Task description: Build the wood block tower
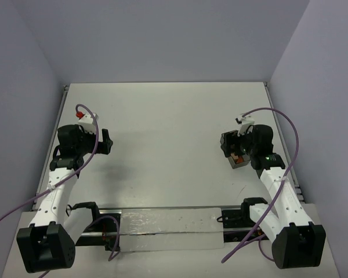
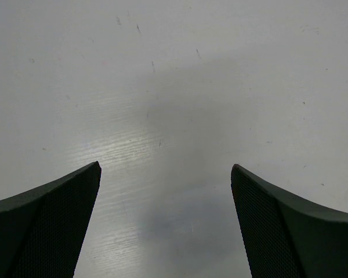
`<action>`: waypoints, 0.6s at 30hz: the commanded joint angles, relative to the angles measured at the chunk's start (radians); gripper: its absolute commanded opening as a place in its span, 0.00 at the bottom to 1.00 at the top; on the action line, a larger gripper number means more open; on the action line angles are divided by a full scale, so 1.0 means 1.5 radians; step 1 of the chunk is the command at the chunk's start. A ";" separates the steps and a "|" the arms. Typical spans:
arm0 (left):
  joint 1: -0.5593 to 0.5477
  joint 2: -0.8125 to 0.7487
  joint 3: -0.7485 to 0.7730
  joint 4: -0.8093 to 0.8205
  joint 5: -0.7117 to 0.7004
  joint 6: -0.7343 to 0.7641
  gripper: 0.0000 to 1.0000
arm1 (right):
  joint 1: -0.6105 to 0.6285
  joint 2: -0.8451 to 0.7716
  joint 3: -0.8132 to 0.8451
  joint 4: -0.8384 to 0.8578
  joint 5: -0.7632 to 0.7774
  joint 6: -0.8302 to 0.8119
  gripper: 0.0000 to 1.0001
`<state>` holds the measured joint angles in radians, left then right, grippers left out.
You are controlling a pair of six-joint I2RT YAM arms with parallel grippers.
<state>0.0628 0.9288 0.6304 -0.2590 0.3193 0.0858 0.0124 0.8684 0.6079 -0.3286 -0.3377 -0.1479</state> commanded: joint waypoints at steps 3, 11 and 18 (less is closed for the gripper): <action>0.006 -0.014 0.004 0.028 0.007 -0.002 0.99 | -0.003 -0.004 0.024 -0.013 0.000 -0.009 0.88; 0.006 -0.002 0.011 0.016 0.021 0.006 0.99 | -0.003 -0.022 0.069 -0.090 0.100 -0.049 0.82; 0.006 0.008 0.013 0.017 0.026 0.007 0.99 | -0.047 0.064 0.121 -0.157 0.100 -0.115 0.70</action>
<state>0.0628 0.9330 0.6304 -0.2592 0.3250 0.0895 -0.0063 0.8837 0.7080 -0.4837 -0.1990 -0.2439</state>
